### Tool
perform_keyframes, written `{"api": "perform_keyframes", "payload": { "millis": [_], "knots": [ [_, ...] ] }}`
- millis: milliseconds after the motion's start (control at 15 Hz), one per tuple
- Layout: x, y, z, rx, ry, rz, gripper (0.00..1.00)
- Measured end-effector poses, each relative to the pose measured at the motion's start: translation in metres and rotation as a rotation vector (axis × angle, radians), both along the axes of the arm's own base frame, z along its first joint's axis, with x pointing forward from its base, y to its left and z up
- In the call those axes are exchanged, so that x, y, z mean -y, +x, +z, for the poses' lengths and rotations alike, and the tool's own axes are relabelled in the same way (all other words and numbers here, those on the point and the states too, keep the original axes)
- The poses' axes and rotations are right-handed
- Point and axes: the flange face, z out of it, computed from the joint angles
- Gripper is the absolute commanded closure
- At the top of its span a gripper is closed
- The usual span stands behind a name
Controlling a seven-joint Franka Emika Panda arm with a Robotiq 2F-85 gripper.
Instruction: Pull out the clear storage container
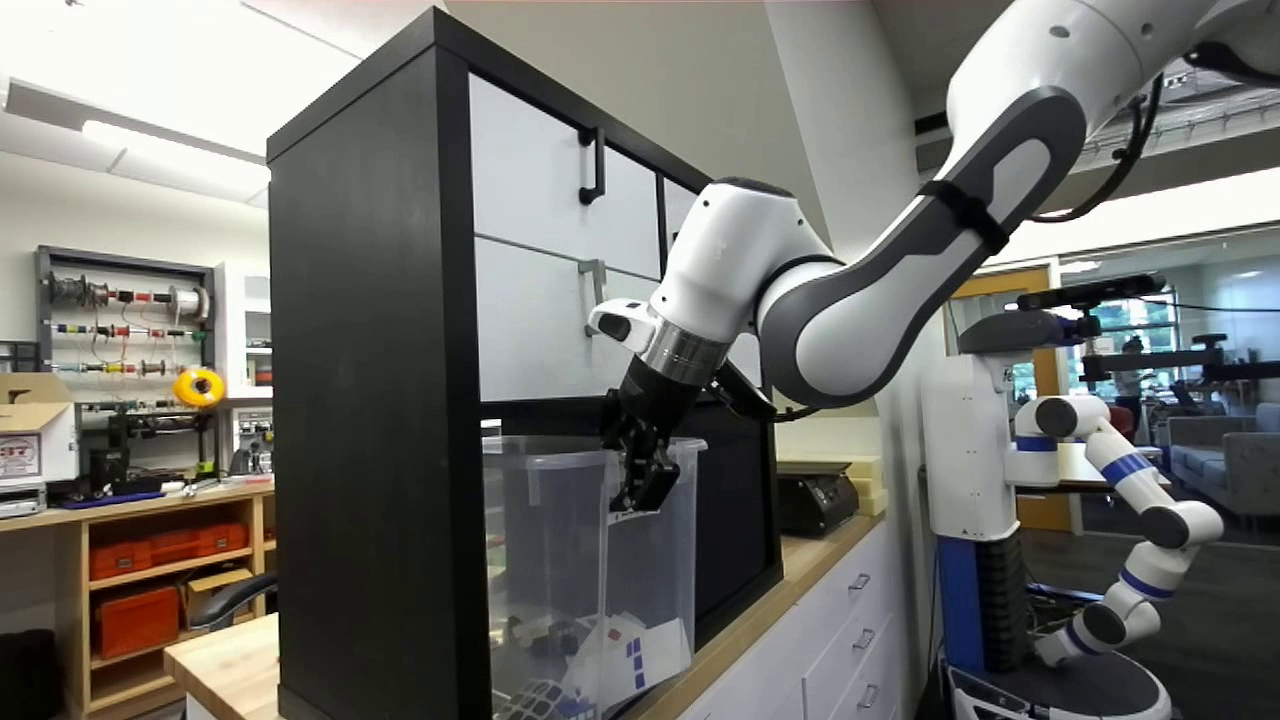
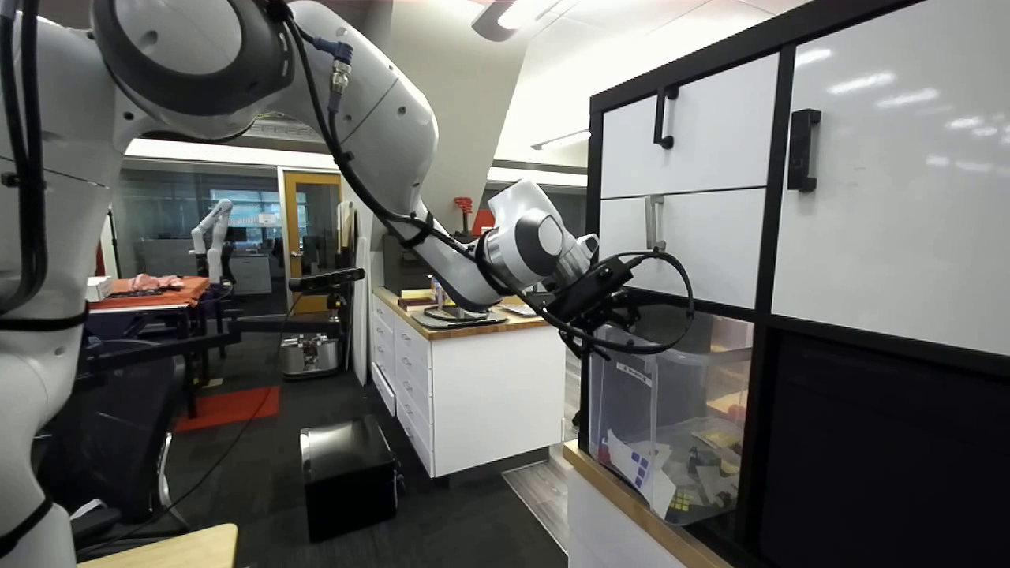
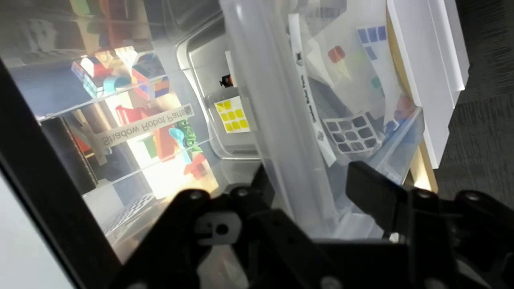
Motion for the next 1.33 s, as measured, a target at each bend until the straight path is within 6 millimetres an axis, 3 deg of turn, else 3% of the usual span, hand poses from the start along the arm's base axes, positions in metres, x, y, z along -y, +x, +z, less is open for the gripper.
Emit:
{"api": "perform_keyframes", "payload": {
  "millis": [133,533,600,733,1200,1333],
  "knots": [
    [0.001,-0.017,-0.006,-0.022,-0.005,0.012,0.94],
    [-0.005,-0.070,-0.014,-0.065,-0.027,0.085,0.95],
    [-0.006,-0.077,-0.015,-0.072,-0.028,0.088,0.57],
    [-0.006,-0.088,-0.015,-0.080,-0.034,0.097,0.53],
    [-0.005,-0.098,0.019,-0.024,-0.035,0.094,0.08],
    [-0.005,-0.100,0.028,-0.007,-0.034,0.092,0.00]
  ]
}}
